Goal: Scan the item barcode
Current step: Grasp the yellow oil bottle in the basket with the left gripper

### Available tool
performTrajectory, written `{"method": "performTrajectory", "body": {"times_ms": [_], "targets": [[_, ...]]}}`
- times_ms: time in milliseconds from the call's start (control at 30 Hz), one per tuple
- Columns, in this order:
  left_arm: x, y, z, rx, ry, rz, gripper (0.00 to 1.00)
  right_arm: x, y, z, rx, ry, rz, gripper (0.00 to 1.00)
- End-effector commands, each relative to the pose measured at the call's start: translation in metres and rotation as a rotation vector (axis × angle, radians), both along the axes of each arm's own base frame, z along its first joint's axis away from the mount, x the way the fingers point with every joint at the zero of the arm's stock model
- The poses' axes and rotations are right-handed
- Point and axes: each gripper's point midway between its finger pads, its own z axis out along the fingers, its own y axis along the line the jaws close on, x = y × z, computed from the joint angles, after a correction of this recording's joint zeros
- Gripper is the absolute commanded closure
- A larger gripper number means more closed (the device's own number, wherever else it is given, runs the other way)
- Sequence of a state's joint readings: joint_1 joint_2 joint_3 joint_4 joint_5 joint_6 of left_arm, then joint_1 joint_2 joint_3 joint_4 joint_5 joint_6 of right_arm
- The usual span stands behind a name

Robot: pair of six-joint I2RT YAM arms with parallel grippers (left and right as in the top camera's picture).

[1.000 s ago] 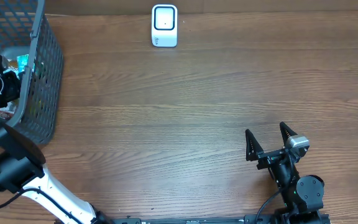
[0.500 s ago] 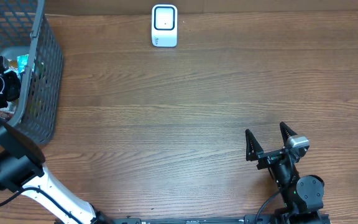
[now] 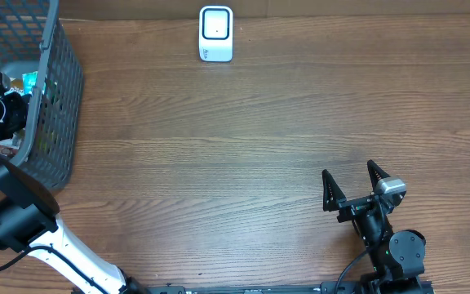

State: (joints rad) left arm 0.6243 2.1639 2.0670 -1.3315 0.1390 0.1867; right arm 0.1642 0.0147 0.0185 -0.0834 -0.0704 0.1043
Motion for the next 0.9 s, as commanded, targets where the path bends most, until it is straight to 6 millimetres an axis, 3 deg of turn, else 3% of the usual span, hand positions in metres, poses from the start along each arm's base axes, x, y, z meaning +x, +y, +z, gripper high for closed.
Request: {"method": "performTrajectory", "body": {"times_ms": [0,67,100,333,467,600,700,867], "targets": [[0.002,0.001,-0.003,-0.012,-0.004,0.003,0.24,0.000,-0.002,-0.002,-0.003,-0.005,-0.012,0.00],[0.002,0.001,-0.003,-0.012,-0.005,0.003,0.17,0.000,-0.002,-0.002,-0.003,-0.005,-0.012,0.00],[0.004,0.001,-0.003,-0.014,-0.010,0.003,0.02,0.000,-0.002,-0.002,-0.003,-0.005,-0.012,0.00],[0.013,-0.007,0.000,-0.065,-0.063,-0.008,0.00,0.000,-0.002,-0.002,-0.003,-0.005,-0.012,0.00],[0.008,-0.004,-0.002,-0.046,-0.035,-0.004,0.13,0.000,-0.002,-0.002,-0.003,-0.005,-0.012,0.00],[0.002,0.002,-0.003,-0.011,-0.005,0.005,0.35,0.000,-0.002,-0.002,-0.003,-0.006,-0.012,0.00],[0.002,0.003,-0.003,-0.007,-0.004,0.015,0.37,0.000,-0.002,-0.002,-0.003,-0.005,-0.012,0.00],[0.003,0.003,-0.003,-0.007,-0.007,0.014,0.54,0.000,-0.002,-0.002,-0.003,-0.005,-0.012,0.00]]}}
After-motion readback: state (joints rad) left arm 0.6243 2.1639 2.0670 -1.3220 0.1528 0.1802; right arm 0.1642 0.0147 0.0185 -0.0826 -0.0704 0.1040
